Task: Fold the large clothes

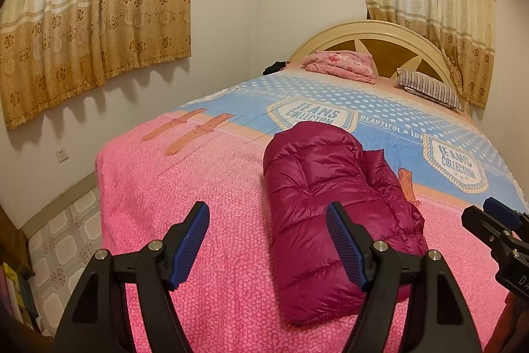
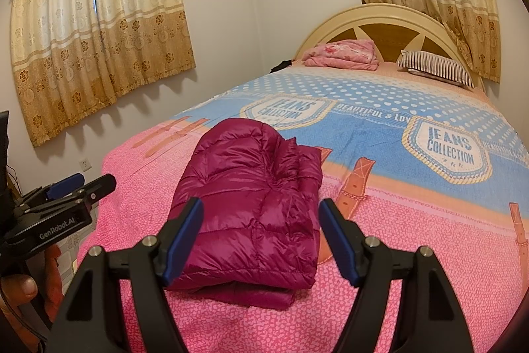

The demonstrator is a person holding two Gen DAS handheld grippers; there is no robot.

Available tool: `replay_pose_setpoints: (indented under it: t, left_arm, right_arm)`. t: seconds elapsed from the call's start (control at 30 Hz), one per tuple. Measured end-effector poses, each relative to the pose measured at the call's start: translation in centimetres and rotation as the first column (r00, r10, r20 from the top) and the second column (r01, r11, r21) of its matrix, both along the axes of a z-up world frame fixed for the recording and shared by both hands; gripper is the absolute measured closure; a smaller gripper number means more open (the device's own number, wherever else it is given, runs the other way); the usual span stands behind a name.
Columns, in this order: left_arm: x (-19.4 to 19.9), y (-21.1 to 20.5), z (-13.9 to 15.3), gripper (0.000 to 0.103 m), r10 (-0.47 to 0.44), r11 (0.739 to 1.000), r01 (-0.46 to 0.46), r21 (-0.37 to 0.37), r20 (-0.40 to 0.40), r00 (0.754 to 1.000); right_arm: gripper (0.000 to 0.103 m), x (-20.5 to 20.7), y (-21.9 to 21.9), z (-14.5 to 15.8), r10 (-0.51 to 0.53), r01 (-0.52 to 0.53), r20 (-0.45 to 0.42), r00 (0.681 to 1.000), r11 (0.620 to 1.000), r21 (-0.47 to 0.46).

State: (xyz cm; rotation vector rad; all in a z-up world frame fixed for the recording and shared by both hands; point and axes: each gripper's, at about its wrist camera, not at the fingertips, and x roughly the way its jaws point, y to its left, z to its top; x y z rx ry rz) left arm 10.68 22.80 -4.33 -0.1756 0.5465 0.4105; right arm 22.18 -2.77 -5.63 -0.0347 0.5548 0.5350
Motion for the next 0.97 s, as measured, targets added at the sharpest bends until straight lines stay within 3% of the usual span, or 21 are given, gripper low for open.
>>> replay_pose_setpoints:
  t: [0.37,0.5,0.97]
  left_arm:
    - [-0.02,-0.61,0.17,0.029,-0.01,0.999,0.01,0.037,0.009,1.0]
    - [0.0,-0.72,0.25,0.02,-0.01,0.999,0.01,0.043,0.013,1.0]
    - [-0.08,-1.02,-0.04,0.014,-0.012,0.998,0.011,0.062,0.014,1.0]
  right_arm:
    - [0.028,0.0,0.06,-0.03,-0.002,0.002,0.003,1.0,1.0,-0.001]
    - [0.028,0.02,0.08,-0.06,-0.001,0.001,0.001,1.0,1.0,-0.002]
    - [0.028,-0.18,0.27,0.11,-0.002,0.002,0.002,1.0,1.0,-0.006]
